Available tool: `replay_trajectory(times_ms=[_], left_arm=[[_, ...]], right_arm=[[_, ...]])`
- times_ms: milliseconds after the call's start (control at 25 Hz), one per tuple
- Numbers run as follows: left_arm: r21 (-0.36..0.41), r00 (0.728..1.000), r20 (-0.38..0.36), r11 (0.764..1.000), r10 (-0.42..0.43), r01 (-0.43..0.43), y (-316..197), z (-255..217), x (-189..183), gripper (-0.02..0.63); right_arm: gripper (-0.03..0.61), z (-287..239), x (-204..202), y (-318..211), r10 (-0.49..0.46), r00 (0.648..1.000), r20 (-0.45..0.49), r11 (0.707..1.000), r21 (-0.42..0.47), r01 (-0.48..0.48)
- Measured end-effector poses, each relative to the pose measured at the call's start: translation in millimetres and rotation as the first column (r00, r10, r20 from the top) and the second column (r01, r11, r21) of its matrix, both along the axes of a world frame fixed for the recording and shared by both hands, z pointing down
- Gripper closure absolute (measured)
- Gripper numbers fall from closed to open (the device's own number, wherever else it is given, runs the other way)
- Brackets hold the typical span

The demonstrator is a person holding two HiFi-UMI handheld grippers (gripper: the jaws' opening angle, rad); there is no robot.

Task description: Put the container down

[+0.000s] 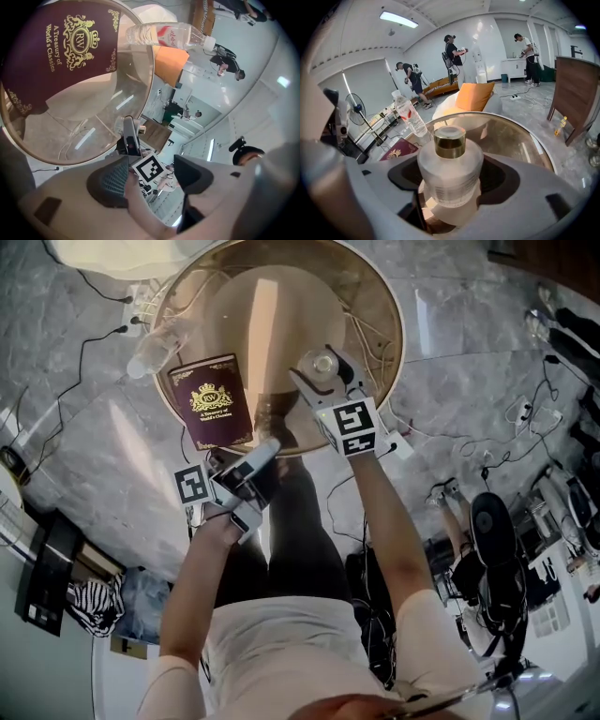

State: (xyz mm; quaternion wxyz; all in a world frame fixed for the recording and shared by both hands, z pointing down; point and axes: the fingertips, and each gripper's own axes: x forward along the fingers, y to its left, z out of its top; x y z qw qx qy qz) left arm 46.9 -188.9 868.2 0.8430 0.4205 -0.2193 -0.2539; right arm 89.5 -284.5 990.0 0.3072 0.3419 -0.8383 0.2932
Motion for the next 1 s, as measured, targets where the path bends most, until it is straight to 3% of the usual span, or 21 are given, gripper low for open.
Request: replay_trajectory(times_ms=[720, 1000], left_arm=[[-0.031, 1.0, -0.005, 0.999, 0.024, -0.024, 9, 25, -9, 0.318], [-0.035, 0.999, -0.018, 0.999, 0.027, -0.028, 12, 29, -15, 0.318]], right_arm=[[0.244, 52, 6, -5, 0.069, 0.995, -0.078, 0.997, 0.05, -0.065], [0.244, 52, 5, -3, 0.049, 0.993, -0.108, 0.993, 0.113, -0.037]])
